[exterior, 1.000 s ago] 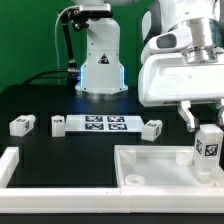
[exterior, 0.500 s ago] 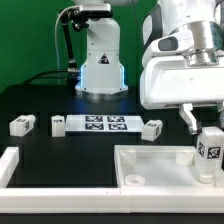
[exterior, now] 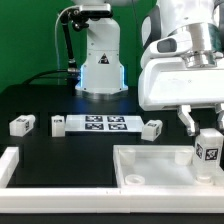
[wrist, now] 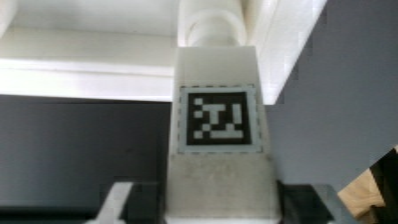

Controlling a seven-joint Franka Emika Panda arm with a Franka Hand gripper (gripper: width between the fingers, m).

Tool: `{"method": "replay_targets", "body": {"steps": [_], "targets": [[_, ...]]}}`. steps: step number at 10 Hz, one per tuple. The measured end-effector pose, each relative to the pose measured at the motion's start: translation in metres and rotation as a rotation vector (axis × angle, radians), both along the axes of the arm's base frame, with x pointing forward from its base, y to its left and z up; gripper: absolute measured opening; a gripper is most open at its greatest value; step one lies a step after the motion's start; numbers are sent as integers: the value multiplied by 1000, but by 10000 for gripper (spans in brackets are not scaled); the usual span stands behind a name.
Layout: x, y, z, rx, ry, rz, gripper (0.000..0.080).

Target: Assemble square table

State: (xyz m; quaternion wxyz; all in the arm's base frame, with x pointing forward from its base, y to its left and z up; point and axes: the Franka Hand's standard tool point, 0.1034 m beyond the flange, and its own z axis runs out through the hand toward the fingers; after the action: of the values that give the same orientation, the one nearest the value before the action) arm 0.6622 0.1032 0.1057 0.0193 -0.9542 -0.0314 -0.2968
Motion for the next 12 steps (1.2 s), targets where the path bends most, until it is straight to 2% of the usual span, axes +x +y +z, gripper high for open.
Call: {"method": "replay_targets", "body": {"steps": [3,4,5,6,7,8,12], "targets": [[0,0,-1,2,-1,-5,291],[0,0,-2,2,-1,-5,319],[0,0,-2,2,-1,-5,495],[0,0,-2,2,-1,-5,495],[0,0,-2,2,-1,-5,617],[0,0,-2,2,-1,-5,640],[0,0,-2,1,-1,-4,648]]}}
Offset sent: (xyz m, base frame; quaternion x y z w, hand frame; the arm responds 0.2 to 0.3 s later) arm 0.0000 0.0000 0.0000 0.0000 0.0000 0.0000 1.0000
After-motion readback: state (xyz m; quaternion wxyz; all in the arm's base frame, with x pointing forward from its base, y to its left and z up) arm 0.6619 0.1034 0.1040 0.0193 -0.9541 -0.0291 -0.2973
